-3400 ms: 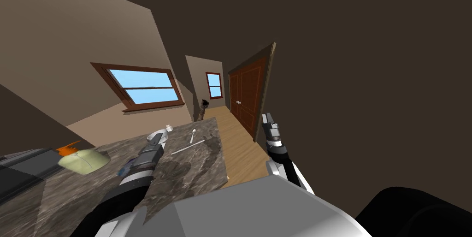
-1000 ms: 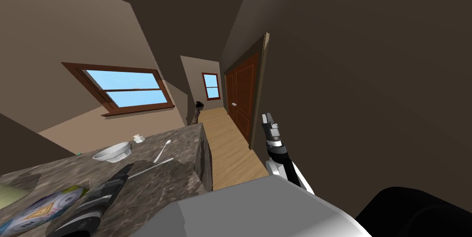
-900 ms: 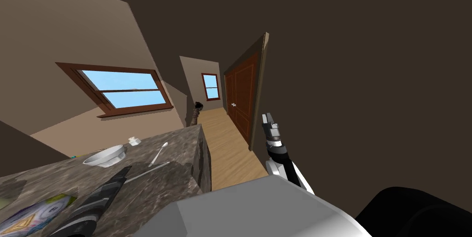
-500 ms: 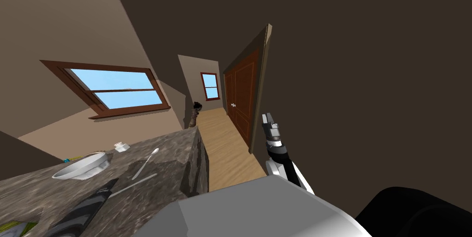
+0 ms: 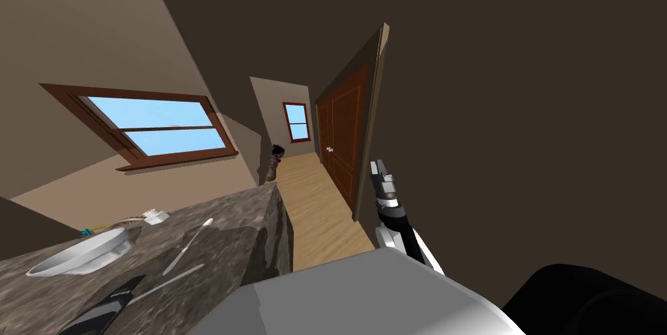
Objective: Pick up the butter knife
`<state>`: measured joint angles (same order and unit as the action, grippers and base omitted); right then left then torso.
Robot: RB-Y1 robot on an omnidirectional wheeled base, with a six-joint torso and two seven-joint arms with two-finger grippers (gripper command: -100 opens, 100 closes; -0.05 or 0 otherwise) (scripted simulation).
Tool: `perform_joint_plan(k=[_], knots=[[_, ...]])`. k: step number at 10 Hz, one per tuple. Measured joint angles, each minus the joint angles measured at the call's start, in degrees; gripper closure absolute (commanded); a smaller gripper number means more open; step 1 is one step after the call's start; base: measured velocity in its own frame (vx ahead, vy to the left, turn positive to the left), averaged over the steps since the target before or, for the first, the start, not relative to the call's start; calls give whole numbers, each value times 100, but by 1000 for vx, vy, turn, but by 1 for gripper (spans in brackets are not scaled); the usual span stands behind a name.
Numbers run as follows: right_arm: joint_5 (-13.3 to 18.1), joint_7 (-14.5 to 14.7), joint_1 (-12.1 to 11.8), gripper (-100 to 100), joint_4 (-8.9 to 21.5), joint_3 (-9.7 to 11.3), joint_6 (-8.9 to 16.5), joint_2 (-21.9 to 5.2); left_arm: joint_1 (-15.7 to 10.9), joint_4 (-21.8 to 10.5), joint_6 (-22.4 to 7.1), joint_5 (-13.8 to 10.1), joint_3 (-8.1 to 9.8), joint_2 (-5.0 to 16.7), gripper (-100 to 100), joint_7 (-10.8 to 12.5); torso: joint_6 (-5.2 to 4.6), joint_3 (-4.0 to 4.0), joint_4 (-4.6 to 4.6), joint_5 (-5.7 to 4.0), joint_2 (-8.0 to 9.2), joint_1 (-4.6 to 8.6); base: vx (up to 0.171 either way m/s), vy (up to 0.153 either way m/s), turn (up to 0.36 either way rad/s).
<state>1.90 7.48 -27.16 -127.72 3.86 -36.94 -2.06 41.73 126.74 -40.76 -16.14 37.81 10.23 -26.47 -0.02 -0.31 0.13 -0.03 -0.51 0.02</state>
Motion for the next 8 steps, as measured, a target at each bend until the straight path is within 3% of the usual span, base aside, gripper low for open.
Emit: perform_joint_plan(k=[8], knots=[[0, 0, 0, 0, 0, 0, 0, 0, 137, -404, -1243, -27, 511, 147, -100, -310, 0, 1, 0, 4, 3, -19, 126, 2, 11]])
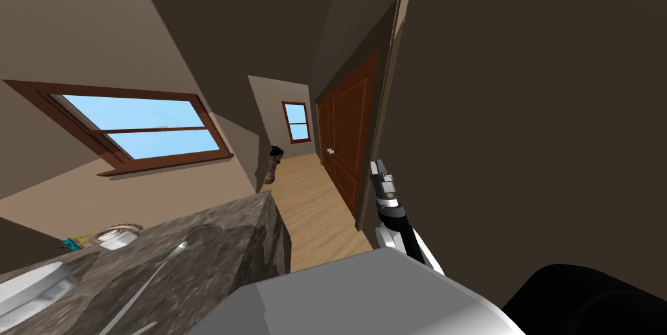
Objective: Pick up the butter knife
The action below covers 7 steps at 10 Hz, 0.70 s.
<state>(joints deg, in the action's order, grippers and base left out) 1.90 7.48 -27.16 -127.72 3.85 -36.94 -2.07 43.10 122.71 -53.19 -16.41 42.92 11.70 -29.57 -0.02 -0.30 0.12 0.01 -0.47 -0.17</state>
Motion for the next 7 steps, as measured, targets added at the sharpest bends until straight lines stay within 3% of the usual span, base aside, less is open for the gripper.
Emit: perform_joint_plan(k=[5, 7], knots=[[0, 0, 0, 0, 0, 0, 0, 0, 62, -251, -793, -67, 332, 170, -100, -140, -1, -3, 1, -1, -8, 5, 134, 15, 10], [0, 0, 0, 0, 0, 0, 0, 0, 51, -358, -1086, 1, 390, 164, -100, -177, 0, 0, 0, -1, -2, 6, 117, 9, 10]])
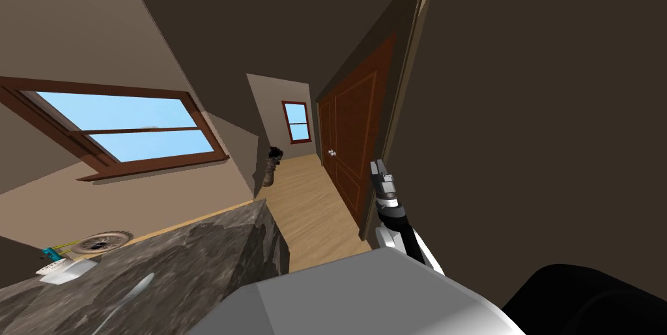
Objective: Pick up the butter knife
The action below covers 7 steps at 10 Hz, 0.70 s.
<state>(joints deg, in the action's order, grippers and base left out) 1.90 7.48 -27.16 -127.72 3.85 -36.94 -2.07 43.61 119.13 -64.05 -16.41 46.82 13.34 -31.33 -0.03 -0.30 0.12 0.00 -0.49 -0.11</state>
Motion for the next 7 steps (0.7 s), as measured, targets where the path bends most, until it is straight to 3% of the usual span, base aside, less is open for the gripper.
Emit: perform_joint_plan(k=[7], knots=[[0, 0, 1, 0, 0, 0, 0, 0, -4, -428, -931, 69, 286, 107, -100, -124, -1, 7, -2, 1, 14, -7, 118, 31, 9]])
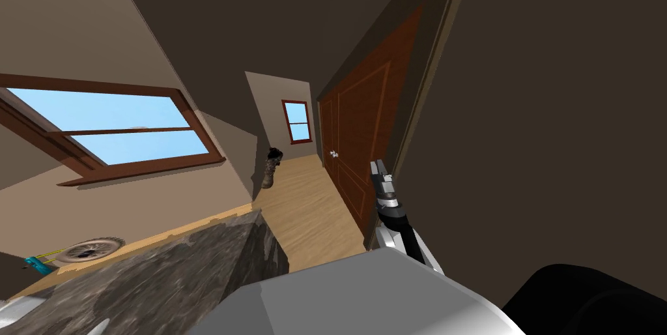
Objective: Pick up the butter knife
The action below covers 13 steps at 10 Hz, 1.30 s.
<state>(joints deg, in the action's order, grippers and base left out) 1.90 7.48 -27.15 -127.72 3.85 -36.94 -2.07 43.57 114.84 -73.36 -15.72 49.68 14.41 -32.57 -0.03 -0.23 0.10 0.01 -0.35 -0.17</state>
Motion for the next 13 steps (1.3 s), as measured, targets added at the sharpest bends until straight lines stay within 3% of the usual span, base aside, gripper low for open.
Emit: perform_joint_plan(k=[4, 5, 6, 9, 10, 13], knots=[[0, 0, 0, 0, 0, 0, 0, 0, 10, -192, -448, 12, 143, 41, -100, -49, 0, 2, -1, 0, 3, 2, 82, 20, 4], [0, 0, 1, 0, 0, 0, 0, 0, 9, -200, -468, 12, 146, 43, 0, -51, 0, 9, -3, -1, 18, 6, 8, 1, -1], [0, 0, 1, 0, 0, 0, 0, 0, 8, -199, -466, 12, 145, 43, -100, -50, 0, 17, -7, -2, 30, 9, -8, 16, -2], [0, 0, 2, 0, 0, 0, 0, 0, -76, -494, -204, 140, 3, 38, -100, 14, 0, 28, -11, 1, 48, 2, -16, 17, -6], [0, 0, 1, 0, 0, 0, 0, 0, -78, -507, -181, 144, -2, 39, 100, 17, 0, 25, -10, -1, 43, 9, 0, 0, 0], [0, 0, 1, 0, 0, 0, 0, 0, -77, -507, -184, 143, 4, 36, 100, 26, -4, 19, -7, 2, 34, 5, 0, 0, 5]])
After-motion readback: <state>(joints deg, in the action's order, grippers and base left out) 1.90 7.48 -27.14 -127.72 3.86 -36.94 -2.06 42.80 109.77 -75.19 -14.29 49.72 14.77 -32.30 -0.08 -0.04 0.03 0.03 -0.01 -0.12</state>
